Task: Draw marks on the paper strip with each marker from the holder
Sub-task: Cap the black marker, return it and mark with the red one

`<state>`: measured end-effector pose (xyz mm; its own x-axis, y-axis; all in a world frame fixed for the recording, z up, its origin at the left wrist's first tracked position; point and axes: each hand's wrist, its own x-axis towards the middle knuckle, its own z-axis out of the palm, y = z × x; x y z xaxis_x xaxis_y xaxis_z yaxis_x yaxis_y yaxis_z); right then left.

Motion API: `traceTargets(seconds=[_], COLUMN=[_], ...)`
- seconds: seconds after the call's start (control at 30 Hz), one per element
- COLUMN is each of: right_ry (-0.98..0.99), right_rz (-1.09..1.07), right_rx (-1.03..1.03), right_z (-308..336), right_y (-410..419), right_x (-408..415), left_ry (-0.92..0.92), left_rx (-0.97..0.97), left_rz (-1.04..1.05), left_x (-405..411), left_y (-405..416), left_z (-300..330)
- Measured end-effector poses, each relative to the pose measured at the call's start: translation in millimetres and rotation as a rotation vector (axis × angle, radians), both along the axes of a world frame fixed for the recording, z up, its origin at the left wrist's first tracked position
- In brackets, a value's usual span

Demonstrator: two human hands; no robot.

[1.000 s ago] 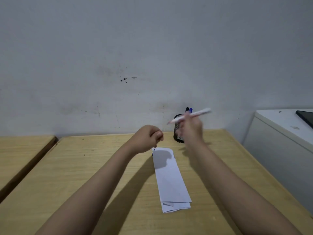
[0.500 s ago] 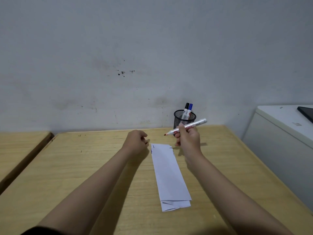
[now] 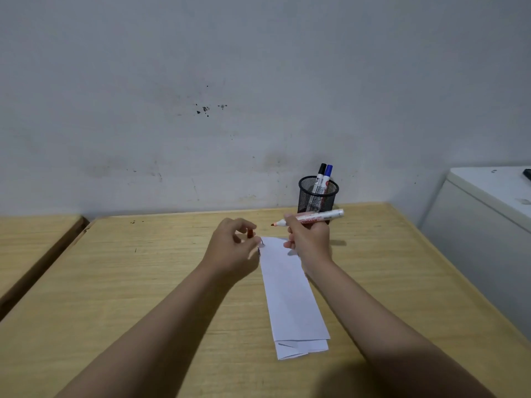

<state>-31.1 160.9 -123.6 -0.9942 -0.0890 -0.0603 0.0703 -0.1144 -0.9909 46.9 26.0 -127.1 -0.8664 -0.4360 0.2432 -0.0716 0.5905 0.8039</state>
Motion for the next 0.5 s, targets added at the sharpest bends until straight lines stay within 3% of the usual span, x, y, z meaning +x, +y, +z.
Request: traceTargets(seconds=[0.23, 0.5], right_ry=[-0.057, 0.046], right_rz=[-0.02, 0.086], right_rx=[-0.046, 0.084], right_z=[-15.4, -26.3], right_y=[-14.5, -11.3], right_x=[4.2, 1.6], left_ry=[-0.275, -0.27], left_rx=[-0.288, -0.347], left_rz=[0.003, 0.009], left_x=[-0.1, -0.3], left_y=[-7.3, -9.7], left_z=[-21.4, -25.5])
